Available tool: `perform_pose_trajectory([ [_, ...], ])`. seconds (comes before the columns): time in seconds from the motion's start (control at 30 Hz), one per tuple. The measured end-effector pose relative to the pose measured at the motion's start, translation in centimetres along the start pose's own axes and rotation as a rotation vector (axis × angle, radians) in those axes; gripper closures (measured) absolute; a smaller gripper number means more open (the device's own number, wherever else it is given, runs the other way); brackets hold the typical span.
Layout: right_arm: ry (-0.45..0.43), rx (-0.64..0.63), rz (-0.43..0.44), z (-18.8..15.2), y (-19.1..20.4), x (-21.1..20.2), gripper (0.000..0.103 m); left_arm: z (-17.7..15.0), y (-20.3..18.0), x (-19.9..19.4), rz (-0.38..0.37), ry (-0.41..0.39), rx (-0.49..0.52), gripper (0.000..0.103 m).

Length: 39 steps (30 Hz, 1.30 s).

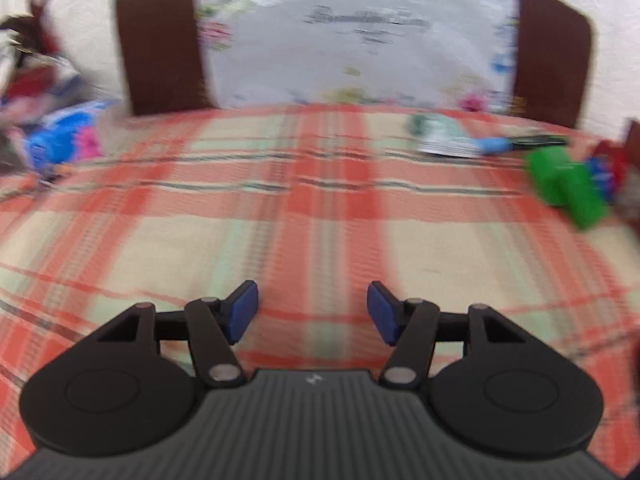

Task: Organize objects
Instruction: 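Grasp the black tape roll with the right gripper and lift it, then carry the black tape roll into the brown box and release it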

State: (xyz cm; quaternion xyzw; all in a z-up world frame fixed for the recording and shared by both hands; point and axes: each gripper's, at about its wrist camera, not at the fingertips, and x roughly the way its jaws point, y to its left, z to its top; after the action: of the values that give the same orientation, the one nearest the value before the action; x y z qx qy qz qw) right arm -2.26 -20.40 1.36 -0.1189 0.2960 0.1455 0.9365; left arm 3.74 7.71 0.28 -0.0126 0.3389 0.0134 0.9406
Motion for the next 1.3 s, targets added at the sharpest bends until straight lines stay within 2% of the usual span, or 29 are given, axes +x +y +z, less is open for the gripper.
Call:
perform_pose_trajectory([
  [0.17,-0.016,0.040,-0.012,-1.5,-0.8,-1.1,0.027,0.5,-8.4,-4.2,-0.341,0.062,0.094,0.041],
  [0.23,-0.023,0.034,-0.011,-1.5,-0.7,-1.1,0.027,0.2,-11.7,-5.3,-0.402,0.083,0.185,0.041],
  [0.3,-0.027,0.051,-0.003,-1.6,-0.9,-1.2,0.027,-0.4,-14.1,-5.6,-0.417,0.129,0.252,0.042],
  [0.37,-0.032,0.074,0.009,-1.8,-1.1,-1.2,0.028,-1.1,-15.4,-5.3,-0.421,0.186,0.287,0.048],
  [0.5,-0.044,0.083,0.025,-2.3,-1.3,-1.4,0.029,-2.2,-17.0,-4.3,-0.383,0.233,0.333,0.052],
  [0.53,-0.043,0.082,0.040,-2.3,-1.4,-1.3,0.033,-2.4,-17.2,-4.1,-0.379,0.233,0.339,0.058],
  [0.57,-0.048,0.078,0.057,-2.3,-1.3,-1.2,0.035,-2.4,-17.4,-4.0,-0.385,0.238,0.338,0.069],
  [0.67,-0.058,0.068,0.063,-2.0,-1.3,-1.4,0.035,-1.7,-18.1,-4.3,-0.364,0.255,0.314,0.073],
  [0.77,-0.129,0.094,0.040,-1.2,-2.4,-2.7,0.035,0.9,-19.0,-7.2,-0.385,0.171,0.327,0.073],
  [0.9,-0.280,0.119,-0.066,1.5,-5.5,-4.9,0.035,5.7,-21.8,-11.2,-0.455,-0.016,0.365,0.072],
  [1.0,-0.347,0.147,-0.144,3.5,-8.6,-5.3,0.035,8.3,-25.0,-12.2,-0.494,-0.108,0.402,0.072],
  [1.07,-0.358,0.152,-0.188,4.4,-10.3,-4.9,0.035,9.3,-27.0,-11.5,-0.499,-0.129,0.416,0.072],
  [1.3,-0.299,0.161,-0.262,4.9,-14.4,-2.2,0.035,10.5,-31.8,-7.0,-0.515,-0.074,0.418,0.072],
])
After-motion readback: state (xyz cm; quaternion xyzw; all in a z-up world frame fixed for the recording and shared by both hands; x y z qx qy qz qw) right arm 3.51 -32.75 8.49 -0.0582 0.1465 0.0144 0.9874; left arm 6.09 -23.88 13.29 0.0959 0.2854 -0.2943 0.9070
